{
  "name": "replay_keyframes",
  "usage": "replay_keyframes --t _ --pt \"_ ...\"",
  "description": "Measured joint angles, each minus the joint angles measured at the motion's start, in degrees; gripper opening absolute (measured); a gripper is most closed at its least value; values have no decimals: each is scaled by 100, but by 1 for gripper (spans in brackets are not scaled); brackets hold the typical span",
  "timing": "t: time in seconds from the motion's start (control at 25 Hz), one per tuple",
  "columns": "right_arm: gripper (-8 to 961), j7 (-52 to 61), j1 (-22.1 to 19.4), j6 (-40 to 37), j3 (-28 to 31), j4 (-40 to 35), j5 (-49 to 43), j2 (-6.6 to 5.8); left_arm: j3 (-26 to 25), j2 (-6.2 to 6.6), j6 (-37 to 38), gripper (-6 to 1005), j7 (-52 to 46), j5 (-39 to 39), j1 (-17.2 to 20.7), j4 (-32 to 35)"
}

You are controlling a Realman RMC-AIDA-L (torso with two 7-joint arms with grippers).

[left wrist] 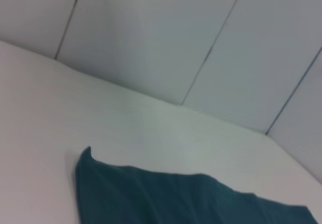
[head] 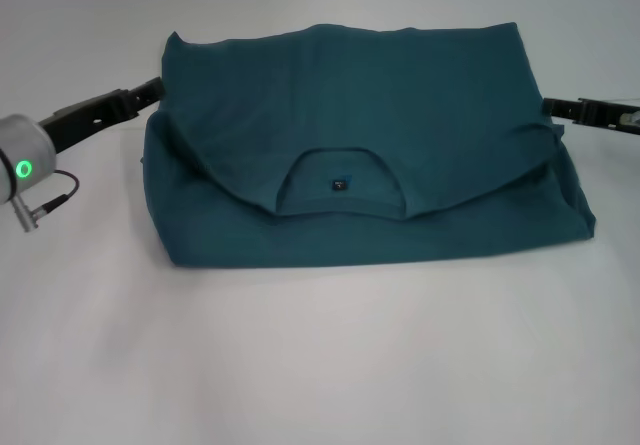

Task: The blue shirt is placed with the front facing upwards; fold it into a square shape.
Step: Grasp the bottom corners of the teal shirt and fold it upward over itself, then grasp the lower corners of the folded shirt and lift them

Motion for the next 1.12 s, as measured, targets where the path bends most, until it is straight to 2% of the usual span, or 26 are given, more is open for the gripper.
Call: replay_keyframes --t 0.04,0.32,0.56,0.76,0.96,1.12 --pt "489 -8 -24 -64 0 -67 34 5 5 -4 69 646 -1 -68 57 62" --pt "758 142 -256 -641 23 -321 82 -14 21 17 553 728 -51 -127 347 252" --pt "751 265 -766 -1662 25 -797 83 -28 61 22 1235 773 -296 -75 760 633" --pt "747 485 -1015 -2422 12 -924 71 -197 334 36 1610 769 -485 -31 1145 948" --pt "747 965 -1098 -2761 -14 -893 -156 -346 512 11 1719 766 -554 85 1383 1093" --pt "748 1382 -1074 -2881 -24 -871 -568 -387 567 -11 1871 766 -597 442 1443 1121"
